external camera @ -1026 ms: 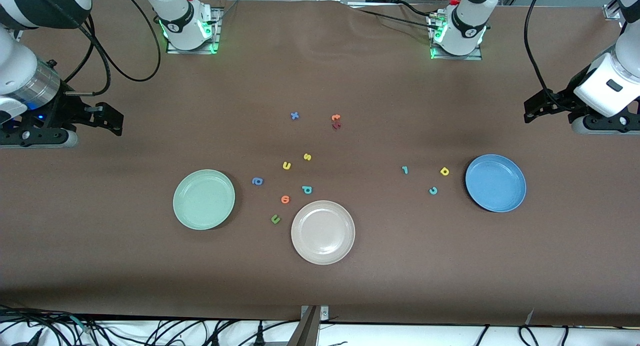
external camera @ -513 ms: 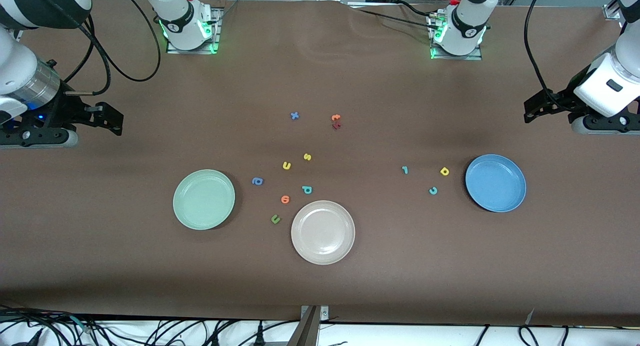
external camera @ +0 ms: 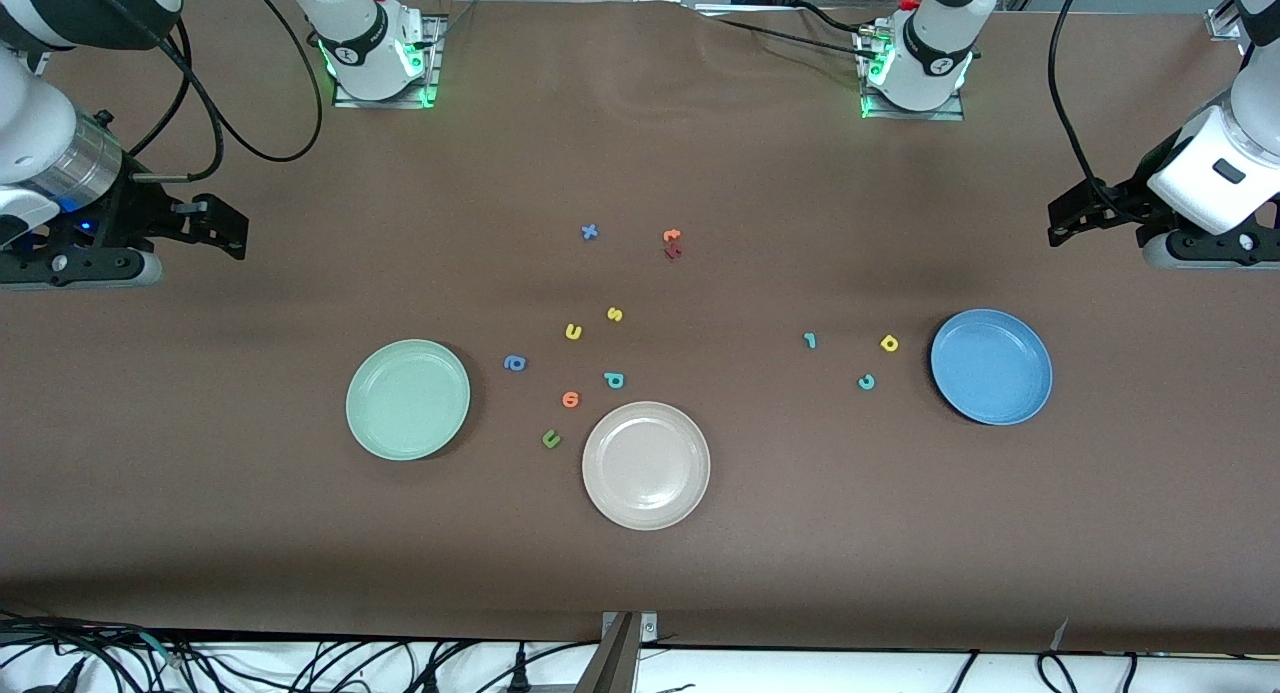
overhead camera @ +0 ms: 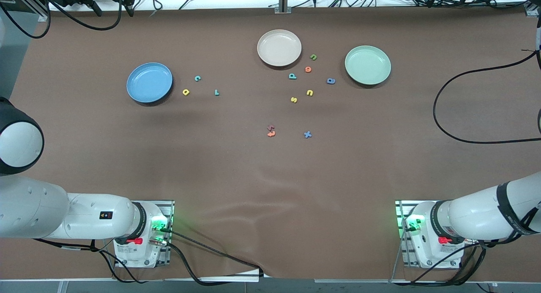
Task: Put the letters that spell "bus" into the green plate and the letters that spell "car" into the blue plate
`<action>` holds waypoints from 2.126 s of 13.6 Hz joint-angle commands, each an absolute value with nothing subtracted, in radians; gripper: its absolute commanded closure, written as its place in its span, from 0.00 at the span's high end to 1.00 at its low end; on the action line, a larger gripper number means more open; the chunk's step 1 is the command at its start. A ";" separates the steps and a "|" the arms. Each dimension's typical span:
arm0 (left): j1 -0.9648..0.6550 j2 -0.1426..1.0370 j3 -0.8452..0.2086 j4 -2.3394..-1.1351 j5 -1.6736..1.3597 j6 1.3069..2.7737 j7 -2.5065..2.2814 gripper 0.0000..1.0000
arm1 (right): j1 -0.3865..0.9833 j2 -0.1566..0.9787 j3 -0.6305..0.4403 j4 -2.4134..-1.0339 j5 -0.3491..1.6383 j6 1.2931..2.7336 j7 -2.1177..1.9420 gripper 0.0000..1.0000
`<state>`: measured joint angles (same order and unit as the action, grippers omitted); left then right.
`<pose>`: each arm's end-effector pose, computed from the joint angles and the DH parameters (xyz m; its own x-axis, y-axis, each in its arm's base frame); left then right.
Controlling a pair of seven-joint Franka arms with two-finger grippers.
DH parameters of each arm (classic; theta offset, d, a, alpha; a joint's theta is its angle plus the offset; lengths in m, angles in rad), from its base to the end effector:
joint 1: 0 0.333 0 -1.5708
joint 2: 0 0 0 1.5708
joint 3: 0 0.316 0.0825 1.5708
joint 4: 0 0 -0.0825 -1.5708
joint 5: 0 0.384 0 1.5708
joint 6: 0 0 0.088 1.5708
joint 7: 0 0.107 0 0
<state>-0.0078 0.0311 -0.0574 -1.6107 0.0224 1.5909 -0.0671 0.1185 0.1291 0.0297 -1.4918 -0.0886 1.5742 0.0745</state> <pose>0.5626 -0.0339 0.5900 0.9988 0.0015 -0.0493 0.0003 -0.9997 -0.0239 0.5881 0.0771 0.5883 0.9964 0.0740 -0.0402 0.0773 -0.9931 0.0878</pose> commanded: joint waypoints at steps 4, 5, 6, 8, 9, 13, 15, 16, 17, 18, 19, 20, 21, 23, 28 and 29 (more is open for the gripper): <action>-0.011 0.031 -0.061 -1.589 0.040 1.574 -0.080 1.00 | 0.123 0.117 0.037 -1.491 -0.084 1.555 0.068 1.00; -0.011 0.031 -0.061 -1.589 0.040 1.572 -0.080 1.00 | 0.132 0.118 0.038 -1.491 -0.086 1.551 0.069 1.00; -0.011 0.031 -0.061 -1.589 0.040 1.572 -0.080 1.00 | 0.136 0.118 0.038 -1.491 -0.086 1.552 0.071 1.00; -0.009 0.031 -0.061 -1.591 0.040 1.572 -0.077 1.00 | 0.137 0.120 0.037 -1.491 -0.084 1.552 0.069 1.00; -0.009 0.031 -0.061 -1.591 0.040 1.572 -0.078 1.00 | 0.137 0.120 0.037 -1.491 -0.084 1.552 0.069 1.00; -0.009 0.031 -0.061 -1.595 0.040 1.572 -0.074 1.00 | 0.140 0.127 0.038 -1.502 -0.080 1.565 0.069 1.00; -0.009 0.043 -0.061 -1.594 0.038 1.574 -0.077 1.00 | 0.178 0.152 0.038 -1.503 -0.060 1.577 0.080 1.00; -0.011 0.048 -0.061 -1.594 0.038 1.577 -0.077 1.00 | 0.196 0.162 0.038 -1.511 -0.058 1.601 0.089 1.00; -0.012 0.057 -0.061 -1.594 0.038 1.581 -0.077 1.00 | 0.216 0.169 0.038 -1.526 -0.057 1.627 0.100 1.00; -0.014 0.067 -0.063 -1.592 0.037 1.582 -0.069 1.00 | 0.236 0.179 0.038 -1.543 -0.057 1.666 0.141 1.00; -0.017 0.078 -0.063 -1.594 0.037 1.582 -0.066 1.00 | 0.254 0.192 0.038 -1.555 -0.057 1.707 0.217 1.00; -0.017 0.098 -0.069 -1.592 0.035 1.582 -0.066 1.00 | 0.274 0.205 0.040 -1.560 -0.057 1.741 0.291 1.00; -0.017 0.115 -0.080 -1.592 0.023 1.588 -0.066 1.00 | 0.294 0.224 0.041 -1.562 -0.057 1.762 0.351 1.00; -0.018 0.155 -0.084 -1.592 -0.009 1.621 -0.064 1.00 | 0.310 0.250 0.052 -1.566 -0.057 1.799 0.406 1.00; -0.110 0.418 -0.094 -1.592 0.026 1.862 -0.077 1.00 | 0.368 0.316 0.089 -1.632 -0.061 1.978 0.661 1.00; -0.117 0.452 -0.097 -1.591 0.058 1.906 -0.078 1.00 | 0.377 0.340 0.109 -1.638 -0.064 2.026 0.702 1.00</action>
<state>-0.0848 0.3332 -0.0968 -1.6305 0.0124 1.8305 -0.0672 0.3545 0.3138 0.0898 -1.6130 -0.0687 1.9475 0.6157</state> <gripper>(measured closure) 0.000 0.000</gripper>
